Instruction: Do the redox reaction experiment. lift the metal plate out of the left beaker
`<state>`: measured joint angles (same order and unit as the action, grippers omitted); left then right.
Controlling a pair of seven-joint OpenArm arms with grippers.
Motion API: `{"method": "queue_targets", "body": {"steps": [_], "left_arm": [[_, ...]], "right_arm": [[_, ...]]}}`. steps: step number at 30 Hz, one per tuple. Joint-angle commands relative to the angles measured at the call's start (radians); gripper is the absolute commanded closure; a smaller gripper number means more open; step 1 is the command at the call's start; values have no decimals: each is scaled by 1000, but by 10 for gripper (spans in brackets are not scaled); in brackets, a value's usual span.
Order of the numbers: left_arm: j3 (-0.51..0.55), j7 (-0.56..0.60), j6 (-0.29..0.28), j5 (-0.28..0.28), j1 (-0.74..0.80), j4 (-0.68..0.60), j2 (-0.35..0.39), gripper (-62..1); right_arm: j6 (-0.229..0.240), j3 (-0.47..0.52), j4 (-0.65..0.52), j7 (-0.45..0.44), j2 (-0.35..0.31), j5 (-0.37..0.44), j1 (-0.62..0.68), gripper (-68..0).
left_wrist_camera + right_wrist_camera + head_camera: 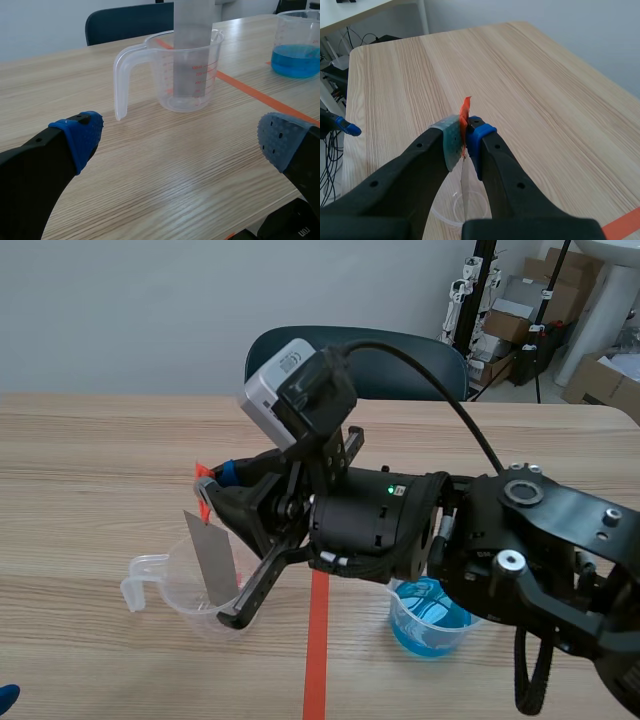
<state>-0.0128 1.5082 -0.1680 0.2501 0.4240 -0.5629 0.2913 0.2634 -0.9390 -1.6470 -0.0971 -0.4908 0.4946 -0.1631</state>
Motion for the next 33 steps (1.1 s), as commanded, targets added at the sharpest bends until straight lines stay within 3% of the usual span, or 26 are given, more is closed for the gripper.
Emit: {"method": "queue_targets", "body": {"steps": [1,5,17,29,33], "left_arm": [[1,46,-2,-6,11,-8,8,-623],[1,46,-3,-6,11,-8,8,-623],[1,46,-3,-7,11,-8,8,-623],[1,46,-7,-48,11,-8,8,-623],[1,46,-6,-48,11,-8,8,-623]], "right_arm": [[0,24,-46,-8,0,15,-20,2],[0,44,-87,31,0,18,-20,2],[0,100,-187,156,-2,143,-20,2],[0,109,-277,151,-67,203,-24,2],[0,109,-288,153,-92,298,-51,2]]}}
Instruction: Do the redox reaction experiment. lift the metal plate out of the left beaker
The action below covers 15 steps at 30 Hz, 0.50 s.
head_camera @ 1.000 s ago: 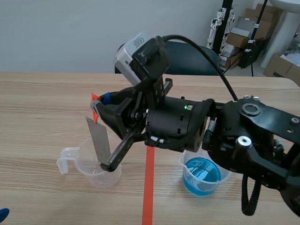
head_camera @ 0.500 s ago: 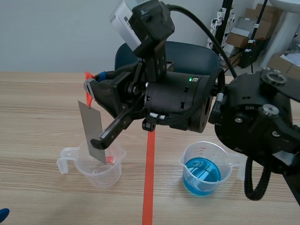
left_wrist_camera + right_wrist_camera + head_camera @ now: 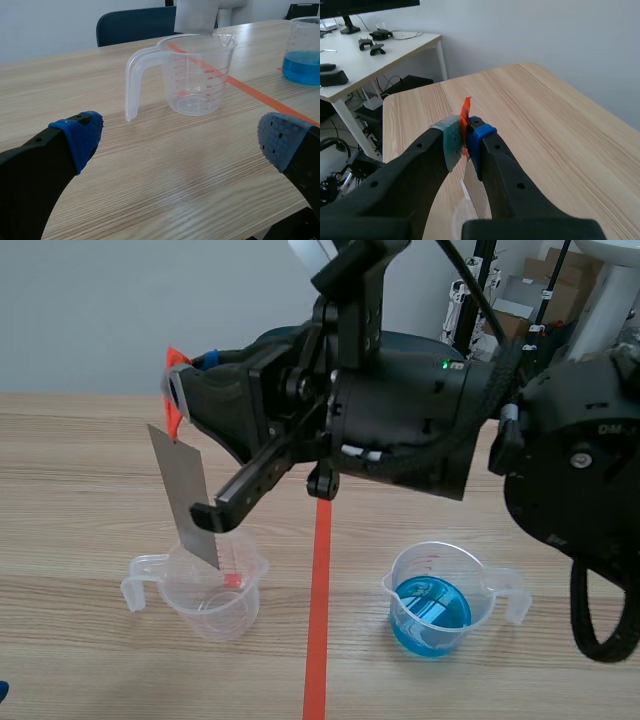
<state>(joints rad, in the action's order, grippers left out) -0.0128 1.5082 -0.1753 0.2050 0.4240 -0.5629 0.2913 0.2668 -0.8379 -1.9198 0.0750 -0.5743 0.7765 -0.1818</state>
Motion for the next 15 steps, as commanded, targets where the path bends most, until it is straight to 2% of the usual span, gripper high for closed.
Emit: {"method": "queue_targets", "body": {"steps": [1,7,11,15], "left_arm": [[1,46,1,-3,11,-8,8,-623],[1,46,1,-2,11,-8,8,-623],[1,46,0,-2,11,-8,8,-623],[1,46,0,-2,11,-8,8,-623]], "right_arm": [[-3,8,-15,-13,-18,43,-43,2],[-3,8,-15,18,-56,175,-113,2],[23,8,-15,42,-80,214,-152,2],[30,7,-15,43,-116,265,-187,2]]}}
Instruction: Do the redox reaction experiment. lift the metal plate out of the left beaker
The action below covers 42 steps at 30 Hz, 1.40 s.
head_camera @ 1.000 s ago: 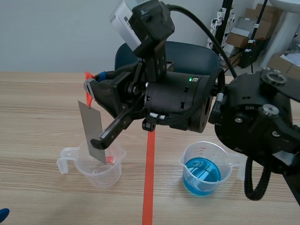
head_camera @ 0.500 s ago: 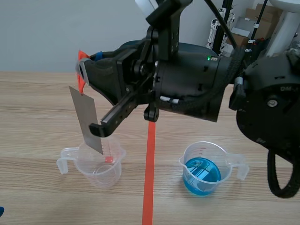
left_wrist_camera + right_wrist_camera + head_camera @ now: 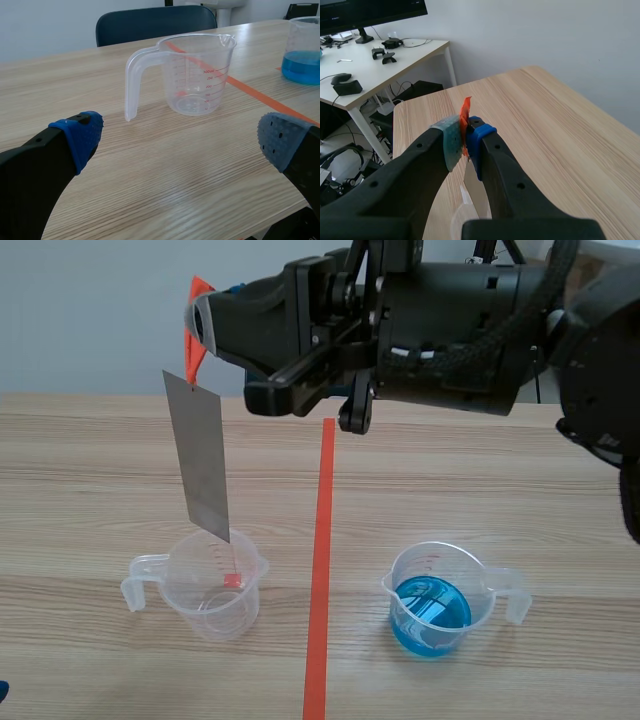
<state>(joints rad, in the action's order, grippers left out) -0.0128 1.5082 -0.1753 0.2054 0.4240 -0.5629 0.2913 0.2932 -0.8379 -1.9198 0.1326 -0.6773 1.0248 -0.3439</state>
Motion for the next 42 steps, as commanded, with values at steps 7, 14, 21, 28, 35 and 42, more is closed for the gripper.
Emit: {"method": "queue_targets", "body": {"steps": [7,14,21,28,35,42], "left_arm": [[1,46,0,-2,11,-8,8,-623],[1,46,1,-2,11,-8,8,-623],[1,46,1,-3,11,-8,8,-623],[1,46,1,-3,11,-8,8,-623],[1,46,1,-3,11,-8,8,-623],[1,46,1,-3,11,-8,8,-623]], "right_arm": [[62,5,-15,11,-70,95,-92,2],[97,-61,-15,24,-96,135,-173,2],[97,-142,-15,30,-98,135,-244,2],[92,-187,-14,11,-113,135,-303,2],[93,-189,-14,4,-115,140,-330,2],[93,-189,-14,0,-113,158,-350,2]]}}
